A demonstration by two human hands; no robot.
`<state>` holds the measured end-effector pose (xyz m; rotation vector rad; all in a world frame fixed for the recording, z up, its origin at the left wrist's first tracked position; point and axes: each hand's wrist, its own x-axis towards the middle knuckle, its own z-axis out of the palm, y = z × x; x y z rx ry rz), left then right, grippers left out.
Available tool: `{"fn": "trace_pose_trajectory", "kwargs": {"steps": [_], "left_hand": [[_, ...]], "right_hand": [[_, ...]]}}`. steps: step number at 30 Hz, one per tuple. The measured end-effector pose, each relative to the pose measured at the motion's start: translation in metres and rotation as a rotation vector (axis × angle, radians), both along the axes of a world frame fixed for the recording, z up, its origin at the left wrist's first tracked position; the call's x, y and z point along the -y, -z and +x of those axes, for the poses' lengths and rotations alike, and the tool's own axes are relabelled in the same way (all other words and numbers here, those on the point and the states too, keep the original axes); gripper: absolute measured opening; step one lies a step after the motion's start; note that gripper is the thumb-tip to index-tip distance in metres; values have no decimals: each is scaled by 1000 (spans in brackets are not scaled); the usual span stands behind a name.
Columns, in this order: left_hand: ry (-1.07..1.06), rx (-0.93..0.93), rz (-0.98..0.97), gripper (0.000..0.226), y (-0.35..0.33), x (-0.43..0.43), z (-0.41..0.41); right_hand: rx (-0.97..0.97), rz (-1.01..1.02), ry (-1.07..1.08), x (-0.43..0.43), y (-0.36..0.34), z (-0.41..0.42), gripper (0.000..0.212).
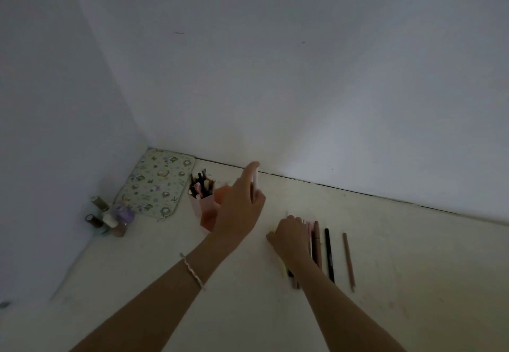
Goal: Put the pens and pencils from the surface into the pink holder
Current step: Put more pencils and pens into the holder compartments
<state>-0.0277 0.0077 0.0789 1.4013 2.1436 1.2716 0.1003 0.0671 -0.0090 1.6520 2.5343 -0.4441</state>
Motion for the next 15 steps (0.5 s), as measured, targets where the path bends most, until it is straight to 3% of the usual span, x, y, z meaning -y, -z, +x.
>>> {"fn": "trace_pose_trajectory", "kwargs": {"steps": [5,9,15], "left_hand": [[-244,-66,259,42,-33,14,-64],[-306,-113,197,43,-24,35,-90],[-274,-202,162,38,5,41,-94]], "right_hand": [[-511,-103,214,-19,-38,-27,28],[-903,-136,328,-29,-71,-47,22],[-1102,-47,242,-20,-96,-68,10]]}}
